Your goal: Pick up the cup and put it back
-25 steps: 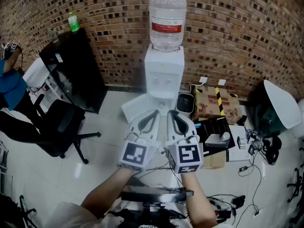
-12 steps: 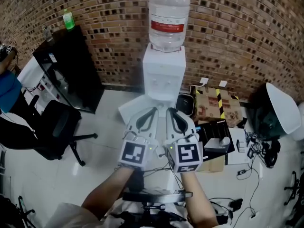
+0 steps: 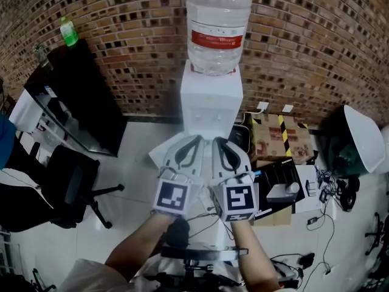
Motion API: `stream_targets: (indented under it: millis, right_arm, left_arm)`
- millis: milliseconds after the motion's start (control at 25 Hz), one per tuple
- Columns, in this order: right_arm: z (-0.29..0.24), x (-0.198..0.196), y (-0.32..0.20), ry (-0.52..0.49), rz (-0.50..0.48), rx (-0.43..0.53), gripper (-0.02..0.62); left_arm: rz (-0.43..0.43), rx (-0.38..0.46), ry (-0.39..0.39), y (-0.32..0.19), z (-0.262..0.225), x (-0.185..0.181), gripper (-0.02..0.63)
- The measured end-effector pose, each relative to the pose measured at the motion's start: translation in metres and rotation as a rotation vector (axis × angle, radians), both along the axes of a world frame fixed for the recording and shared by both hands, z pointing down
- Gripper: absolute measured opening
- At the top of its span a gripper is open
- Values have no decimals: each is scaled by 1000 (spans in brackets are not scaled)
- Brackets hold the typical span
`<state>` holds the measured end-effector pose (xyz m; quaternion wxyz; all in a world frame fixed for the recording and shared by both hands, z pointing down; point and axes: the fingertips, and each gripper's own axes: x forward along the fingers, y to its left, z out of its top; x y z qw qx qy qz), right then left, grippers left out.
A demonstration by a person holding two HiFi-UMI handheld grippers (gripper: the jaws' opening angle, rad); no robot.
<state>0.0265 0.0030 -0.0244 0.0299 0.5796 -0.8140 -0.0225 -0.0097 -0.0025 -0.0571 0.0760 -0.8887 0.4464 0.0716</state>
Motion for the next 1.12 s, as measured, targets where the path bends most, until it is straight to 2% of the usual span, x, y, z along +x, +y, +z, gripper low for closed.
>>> stream_targets:
  millis: [240, 480, 920, 1120]
  right_arm:
    - [-8, -20, -67, -7, 44, 6, 6]
    - [-10, -37, -113, 1, 63, 4, 6]
    - [-9, -34, -165, -5, 66, 27, 6]
    - [-2, -18, -186, 0, 54, 24, 6]
  left_arm:
    - [44, 11, 5, -64, -8, -20, 0]
    - [66, 6, 14, -112, -8, -38, 0]
    - [59, 2, 19, -158, -3, -35, 0]
    - [54, -7, 27, -177, 5, -21, 0]
